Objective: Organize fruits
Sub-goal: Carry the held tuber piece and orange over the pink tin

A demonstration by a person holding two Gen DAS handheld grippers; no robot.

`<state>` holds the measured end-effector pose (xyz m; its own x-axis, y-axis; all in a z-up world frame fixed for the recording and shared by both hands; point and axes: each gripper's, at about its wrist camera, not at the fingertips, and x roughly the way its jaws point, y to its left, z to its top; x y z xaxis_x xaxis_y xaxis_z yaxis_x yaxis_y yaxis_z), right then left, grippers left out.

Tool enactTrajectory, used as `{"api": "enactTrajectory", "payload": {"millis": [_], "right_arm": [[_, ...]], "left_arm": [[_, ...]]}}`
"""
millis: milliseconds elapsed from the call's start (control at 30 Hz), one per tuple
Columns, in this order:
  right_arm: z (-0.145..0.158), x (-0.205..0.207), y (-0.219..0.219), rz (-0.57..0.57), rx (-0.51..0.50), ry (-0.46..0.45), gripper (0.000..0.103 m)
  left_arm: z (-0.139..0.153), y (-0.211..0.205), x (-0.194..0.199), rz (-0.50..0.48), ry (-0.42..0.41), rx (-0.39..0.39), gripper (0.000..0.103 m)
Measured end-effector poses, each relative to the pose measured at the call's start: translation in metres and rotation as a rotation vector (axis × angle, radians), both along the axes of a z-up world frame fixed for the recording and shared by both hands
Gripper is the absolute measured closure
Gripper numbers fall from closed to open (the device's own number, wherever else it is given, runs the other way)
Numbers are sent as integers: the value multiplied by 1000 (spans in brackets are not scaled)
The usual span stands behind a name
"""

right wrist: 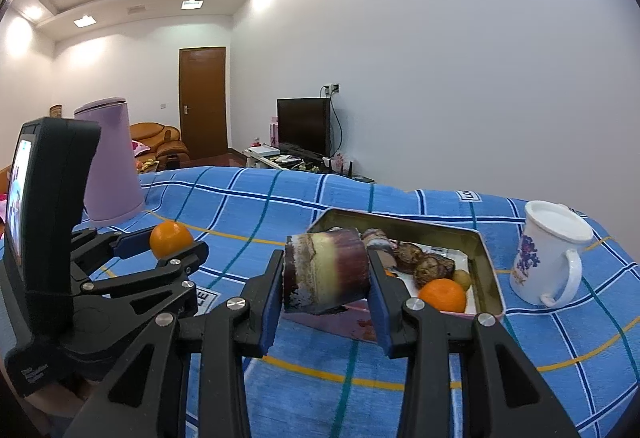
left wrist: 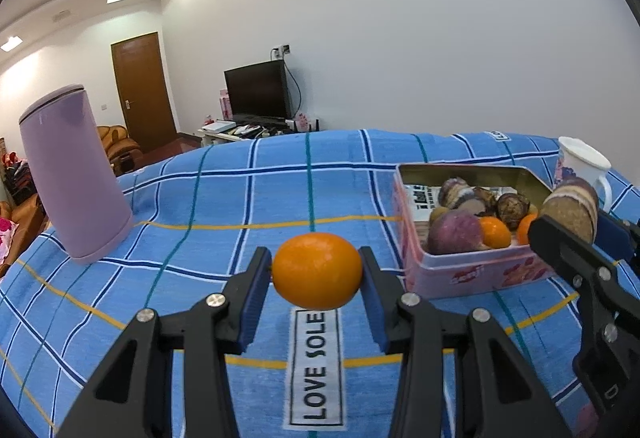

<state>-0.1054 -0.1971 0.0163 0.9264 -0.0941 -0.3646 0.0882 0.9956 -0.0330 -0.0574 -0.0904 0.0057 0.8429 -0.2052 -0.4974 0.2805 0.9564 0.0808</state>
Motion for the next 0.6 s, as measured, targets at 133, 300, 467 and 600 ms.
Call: {"api": "enactTrajectory", "payload": {"millis": [133,300,467,600], "right_arm": [[0,0,-6,-12,0,0,62],[1,-3,-15,-27,-5,0,62],[1,-7,-27,-48,-7,-2,62],[1,-9,-38,-73,0,0,62]], "left_arm": [[0,-6,-1,-10,6,-7,57],[1,-14,-3,-28,16,-15,57],[6,-26,-6,-53,7,-15,57],[12,-38,-9,-79,-8,-19,57]]}}
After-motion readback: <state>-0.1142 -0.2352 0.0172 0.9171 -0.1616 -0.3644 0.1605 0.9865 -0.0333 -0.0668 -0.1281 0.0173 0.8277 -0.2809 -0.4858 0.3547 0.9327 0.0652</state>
